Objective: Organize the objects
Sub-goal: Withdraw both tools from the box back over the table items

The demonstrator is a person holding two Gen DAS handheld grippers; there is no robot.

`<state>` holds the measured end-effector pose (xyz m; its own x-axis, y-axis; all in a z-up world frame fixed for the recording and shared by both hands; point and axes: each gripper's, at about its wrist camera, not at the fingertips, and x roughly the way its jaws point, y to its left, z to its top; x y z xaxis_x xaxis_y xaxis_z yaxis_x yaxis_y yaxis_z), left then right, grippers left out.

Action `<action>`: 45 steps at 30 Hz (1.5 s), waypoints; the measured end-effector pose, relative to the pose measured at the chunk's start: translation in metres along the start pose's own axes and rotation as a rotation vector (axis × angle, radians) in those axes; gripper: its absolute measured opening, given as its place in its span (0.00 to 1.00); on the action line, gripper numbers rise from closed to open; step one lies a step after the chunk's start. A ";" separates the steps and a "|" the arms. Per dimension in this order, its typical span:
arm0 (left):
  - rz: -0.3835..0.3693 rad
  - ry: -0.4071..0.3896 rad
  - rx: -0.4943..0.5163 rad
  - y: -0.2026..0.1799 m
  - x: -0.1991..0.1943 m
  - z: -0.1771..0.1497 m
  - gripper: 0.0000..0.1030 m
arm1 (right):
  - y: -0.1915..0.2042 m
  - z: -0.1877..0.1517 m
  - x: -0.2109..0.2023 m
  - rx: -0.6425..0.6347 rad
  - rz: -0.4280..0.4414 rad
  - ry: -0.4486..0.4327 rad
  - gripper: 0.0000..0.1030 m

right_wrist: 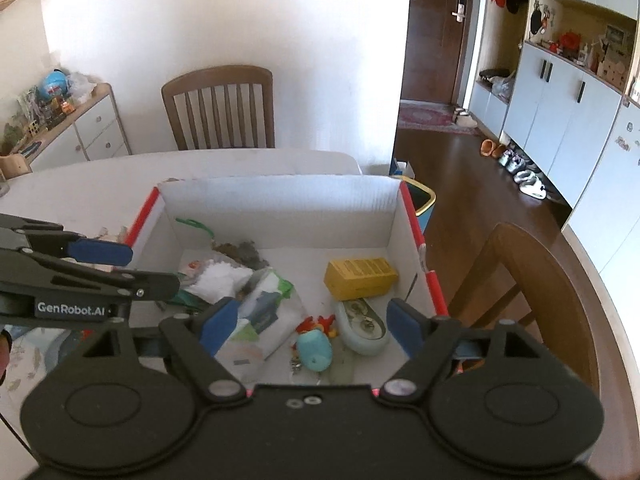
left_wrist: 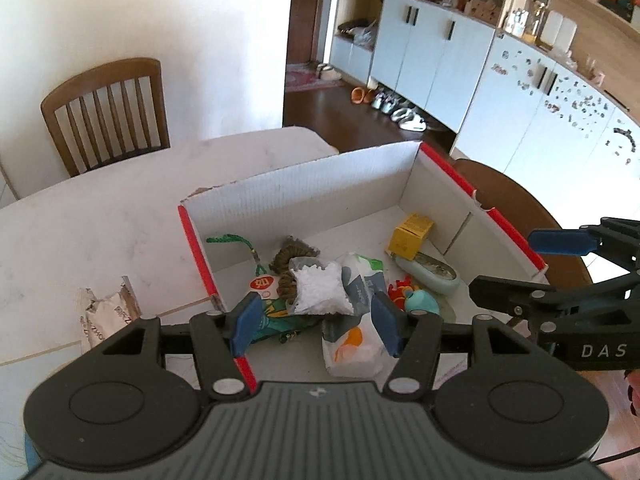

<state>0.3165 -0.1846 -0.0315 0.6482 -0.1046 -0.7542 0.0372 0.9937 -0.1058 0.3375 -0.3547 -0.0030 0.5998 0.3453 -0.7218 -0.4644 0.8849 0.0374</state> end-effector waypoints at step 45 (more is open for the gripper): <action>-0.064 -0.115 -0.013 0.162 -0.087 -0.081 0.98 | 0.180 -0.015 -0.018 0.216 0.009 -0.056 0.99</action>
<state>0.2045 -0.0178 -0.0361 0.7281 -0.1617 -0.6661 0.0719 0.9844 -0.1603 0.2332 -0.2061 0.0066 0.6339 0.3652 -0.6818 -0.3234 0.9259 0.1952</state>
